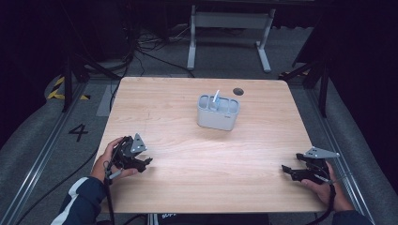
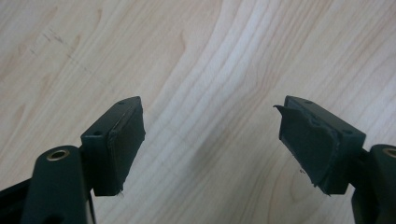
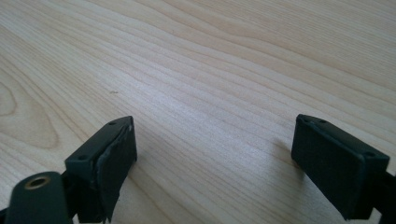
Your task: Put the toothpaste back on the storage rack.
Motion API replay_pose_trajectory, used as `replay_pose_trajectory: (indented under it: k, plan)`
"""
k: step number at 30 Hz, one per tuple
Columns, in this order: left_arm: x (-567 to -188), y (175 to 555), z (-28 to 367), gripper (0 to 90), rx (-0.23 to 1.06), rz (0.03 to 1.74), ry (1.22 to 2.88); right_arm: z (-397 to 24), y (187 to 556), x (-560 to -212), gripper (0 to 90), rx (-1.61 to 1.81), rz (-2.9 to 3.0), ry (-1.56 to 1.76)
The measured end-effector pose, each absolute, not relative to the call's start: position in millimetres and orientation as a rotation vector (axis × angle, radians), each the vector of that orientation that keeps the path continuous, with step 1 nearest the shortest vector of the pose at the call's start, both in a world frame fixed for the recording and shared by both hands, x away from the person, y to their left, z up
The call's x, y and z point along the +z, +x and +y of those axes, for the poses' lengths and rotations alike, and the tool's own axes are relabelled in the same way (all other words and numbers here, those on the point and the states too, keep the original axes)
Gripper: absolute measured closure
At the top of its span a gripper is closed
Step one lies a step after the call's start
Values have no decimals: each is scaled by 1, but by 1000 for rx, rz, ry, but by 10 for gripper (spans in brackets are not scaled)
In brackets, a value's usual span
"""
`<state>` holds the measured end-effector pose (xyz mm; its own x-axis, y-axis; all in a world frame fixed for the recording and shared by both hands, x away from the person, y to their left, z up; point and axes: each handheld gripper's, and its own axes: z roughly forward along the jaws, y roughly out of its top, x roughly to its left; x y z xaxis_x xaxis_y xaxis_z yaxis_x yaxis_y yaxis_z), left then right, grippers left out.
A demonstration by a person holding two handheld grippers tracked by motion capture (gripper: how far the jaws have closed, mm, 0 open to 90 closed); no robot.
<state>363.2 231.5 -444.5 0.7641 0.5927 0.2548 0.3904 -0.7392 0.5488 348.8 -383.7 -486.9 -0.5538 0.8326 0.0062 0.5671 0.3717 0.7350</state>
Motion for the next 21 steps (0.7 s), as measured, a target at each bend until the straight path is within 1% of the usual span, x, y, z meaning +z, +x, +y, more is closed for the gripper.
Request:
replay_pose_trajectory:
  k: [9,12,13,15,17,19,20,21]
  plan:
    - [-459,342,254,225,540,789,2439,-384,349,-487,141,1000,2271,1221]
    - [-466,336,264,221,488,834,2401,-384,349,-487,141,1000,2270,1221]
    - [-466,336,264,219,488,834,2401,-384,349,-487,141,1000,2270,1221]
    - [-471,331,273,217,446,860,2343,-384,349,-487,141,1000,2270,1221]
    - [-473,327,278,209,430,871,2317,-384,349,-487,141,1000,2272,1221]
    - [-475,325,281,186,409,880,2299,-384,349,-487,141,1000,2270,1221]
    - [-479,323,285,186,377,906,2262,-384,349,-487,141,1000,2270,1221]
    - [-482,323,289,164,366,929,2221,-384,349,-487,141,1000,2271,1221]
